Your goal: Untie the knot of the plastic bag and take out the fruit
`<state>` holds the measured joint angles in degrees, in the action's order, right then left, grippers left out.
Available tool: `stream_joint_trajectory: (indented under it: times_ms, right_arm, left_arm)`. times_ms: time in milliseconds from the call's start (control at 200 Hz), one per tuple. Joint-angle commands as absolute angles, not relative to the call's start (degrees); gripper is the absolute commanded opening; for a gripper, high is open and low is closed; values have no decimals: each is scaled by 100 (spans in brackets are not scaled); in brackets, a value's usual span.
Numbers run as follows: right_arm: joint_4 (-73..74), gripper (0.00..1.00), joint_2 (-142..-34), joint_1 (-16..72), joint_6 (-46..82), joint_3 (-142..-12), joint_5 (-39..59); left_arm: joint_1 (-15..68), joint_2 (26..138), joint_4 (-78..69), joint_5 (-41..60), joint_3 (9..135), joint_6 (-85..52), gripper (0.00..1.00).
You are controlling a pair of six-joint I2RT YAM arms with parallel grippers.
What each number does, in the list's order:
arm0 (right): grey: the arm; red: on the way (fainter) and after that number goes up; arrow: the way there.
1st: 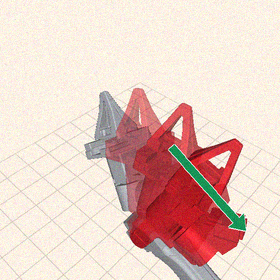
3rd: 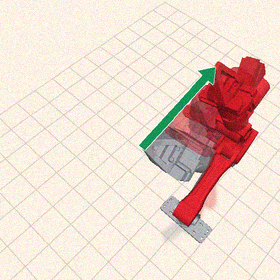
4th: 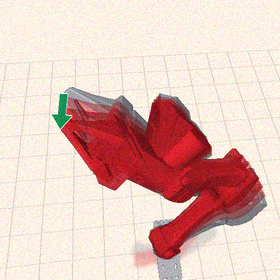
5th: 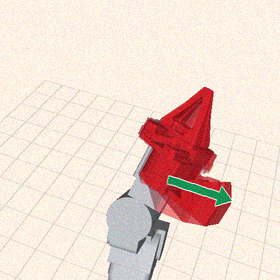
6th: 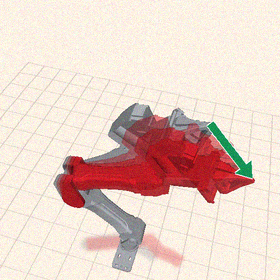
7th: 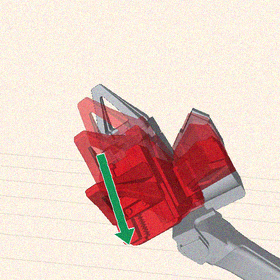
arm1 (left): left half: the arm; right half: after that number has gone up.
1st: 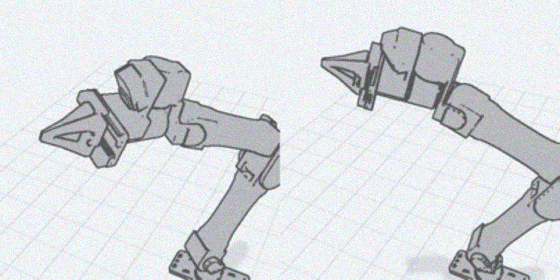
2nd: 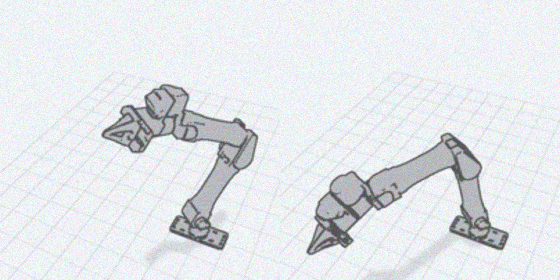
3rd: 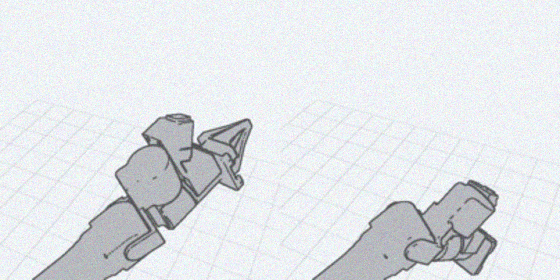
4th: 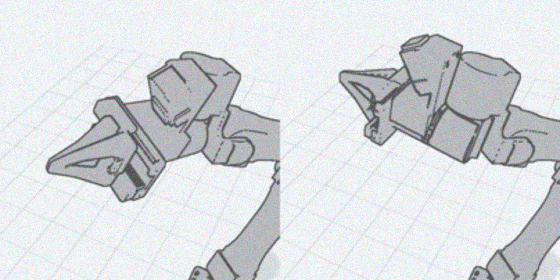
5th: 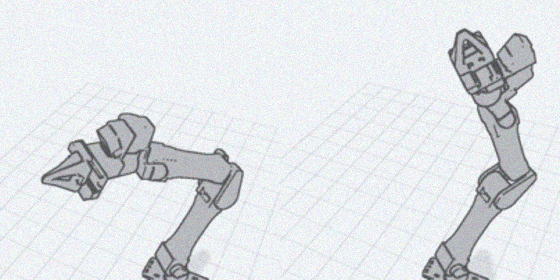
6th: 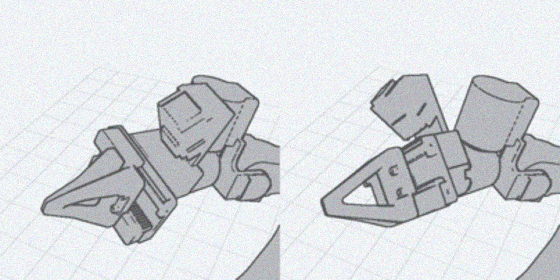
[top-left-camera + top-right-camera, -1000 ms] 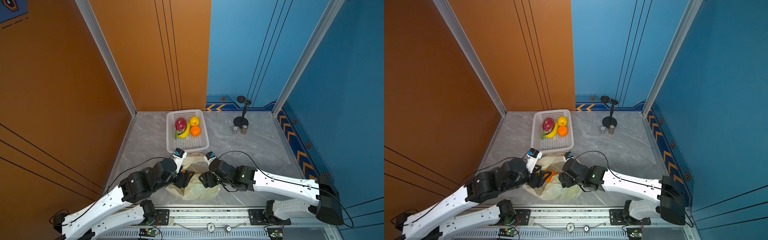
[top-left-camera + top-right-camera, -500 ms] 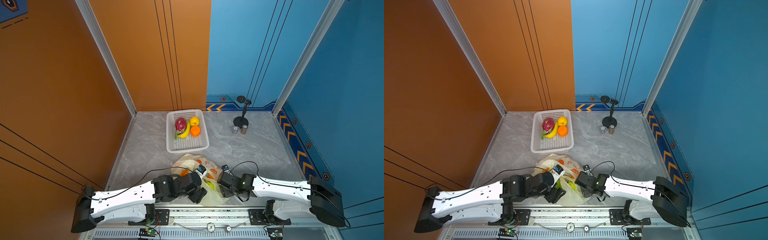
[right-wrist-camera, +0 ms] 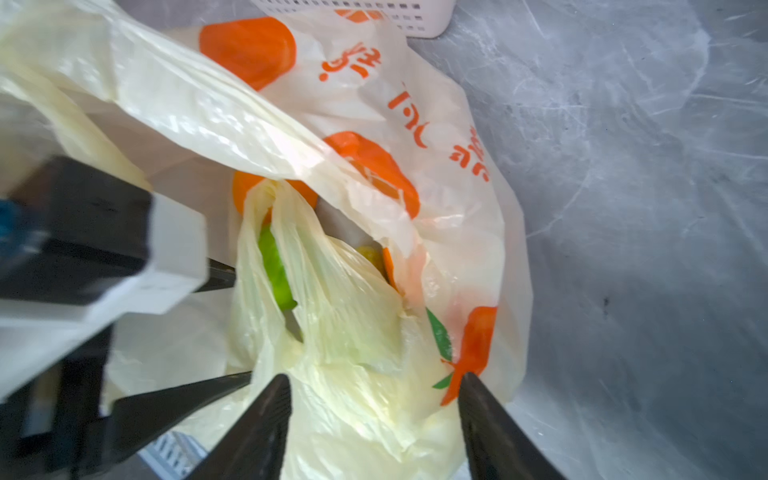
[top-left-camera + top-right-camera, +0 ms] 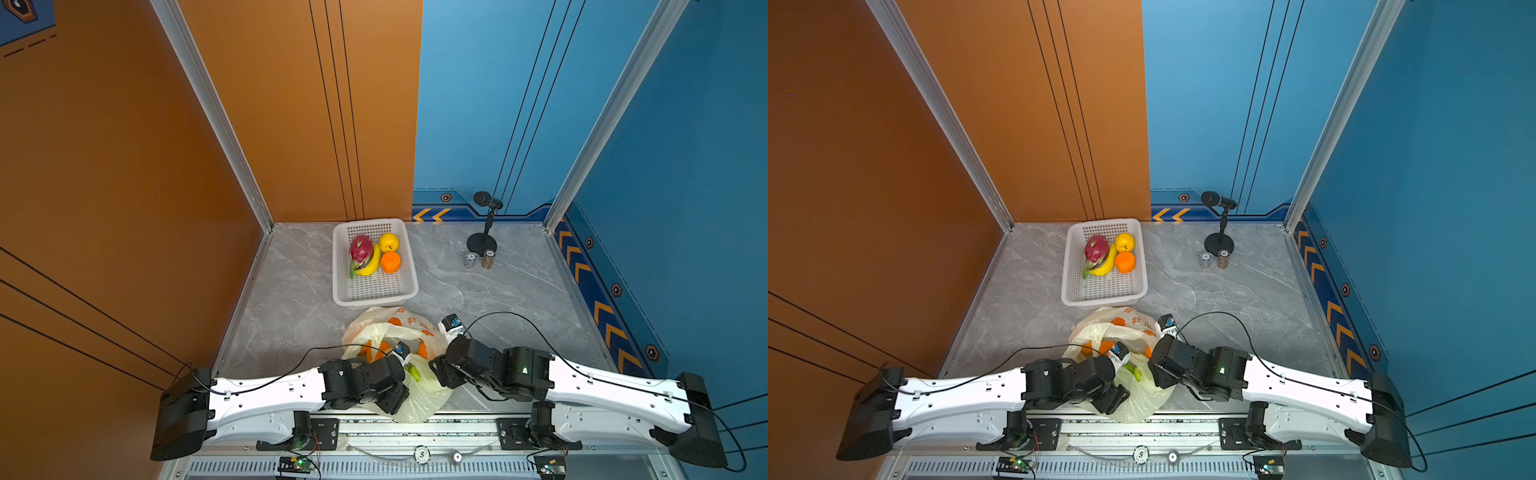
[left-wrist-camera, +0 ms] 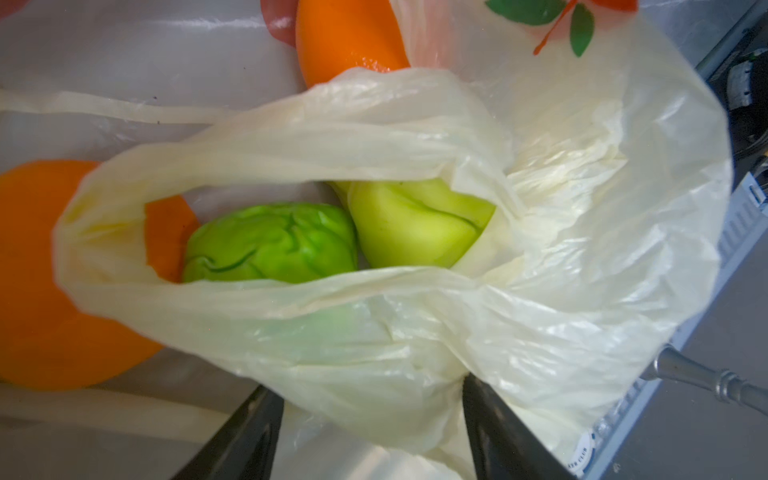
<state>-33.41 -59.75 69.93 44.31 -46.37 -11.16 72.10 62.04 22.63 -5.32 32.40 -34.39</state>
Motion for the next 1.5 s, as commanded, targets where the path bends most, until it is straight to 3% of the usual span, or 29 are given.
stream_joint_trajectory:
  times_ms: [0, 270, 400, 651, 766, 871, 1036, 1352, 1492]
  right_arm:
    - [-2568, 54, -6235, 7036, 4519, -4684, -745]
    - [-2038, 38, -7661, 6787, 4495, -5076, -1065]
    - [-1984, 38, -8186, 6560, 4368, -5257, -1263]
    - [-3460, 45, -8837, 6315, 4157, -5972, -2347]
    - [-3691, 61, -8872, 6319, 4185, -5988, -2543]
    - [-3983, 71, -9033, 6247, 4309, -6050, -2522]
    - [-3723, 73, -9429, 6117, 4268, -6003, -1735]
    - [-3313, 72, -10183, 6099, 4311, -6082, -902]
    - [-3302, 54, -10108, 6046, 4341, -6032, -885]
  left_arm:
    - [7286, 6221, 1939, -340, 3020, -3588, 69]
    - [7308, 6365, 1654, -297, 2824, -3615, 69]
    - [7303, 6364, 1604, -328, 2797, -3556, 69]
    - [7275, 6313, 1530, -412, 2699, -3529, 69]
    - [7259, 6279, 1473, -422, 2646, -3540, 69]
    - [7236, 6275, 1450, -422, 2603, -3546, 69]
    - [7194, 6293, 1438, -388, 2585, -3534, 69]
    - [7112, 6241, 1592, -454, 2655, -3506, 70]
    - [7084, 6036, 1898, -647, 2771, -3457, 78]
